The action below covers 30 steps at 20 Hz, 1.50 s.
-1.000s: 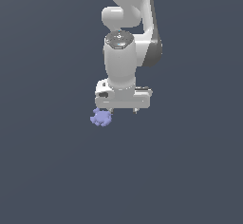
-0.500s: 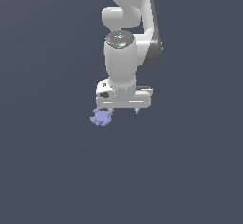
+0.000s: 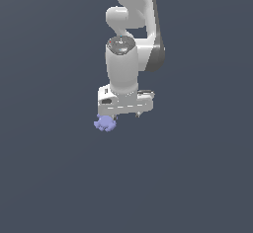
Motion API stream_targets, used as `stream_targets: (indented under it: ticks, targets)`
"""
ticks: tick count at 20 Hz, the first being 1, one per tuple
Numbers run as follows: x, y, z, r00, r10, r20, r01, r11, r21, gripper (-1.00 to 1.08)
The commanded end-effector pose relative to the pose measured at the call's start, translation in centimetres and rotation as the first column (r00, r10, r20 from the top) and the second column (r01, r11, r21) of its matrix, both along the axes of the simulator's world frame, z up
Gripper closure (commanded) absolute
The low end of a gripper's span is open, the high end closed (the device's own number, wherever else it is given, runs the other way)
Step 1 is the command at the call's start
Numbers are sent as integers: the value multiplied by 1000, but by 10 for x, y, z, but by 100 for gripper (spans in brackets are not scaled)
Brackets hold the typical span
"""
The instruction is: Pick up the object and move it to a goal position.
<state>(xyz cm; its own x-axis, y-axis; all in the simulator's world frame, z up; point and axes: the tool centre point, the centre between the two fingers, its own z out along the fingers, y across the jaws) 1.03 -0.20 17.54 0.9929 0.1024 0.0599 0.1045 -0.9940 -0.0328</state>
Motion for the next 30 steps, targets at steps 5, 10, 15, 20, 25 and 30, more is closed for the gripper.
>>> stream_targets:
  ticks: [5, 10, 15, 20, 25, 30]
  targets:
    - [-5, -13, -12, 991, 133, -3, -133, 991, -16, -92]
    - [-10, -25, -22, 968, 251, -8, -252, 967, -28, -92]
    - [-15, -36, -32, 930, 367, -14, -367, 929, -37, -92]
    - [-21, -47, -42, 878, 477, -22, -478, 877, -44, -92]
    - [-27, -57, -52, 813, 581, -30, -582, 812, -48, -92]
    - [-33, -67, -61, 736, 676, -37, -677, 734, -50, -92]
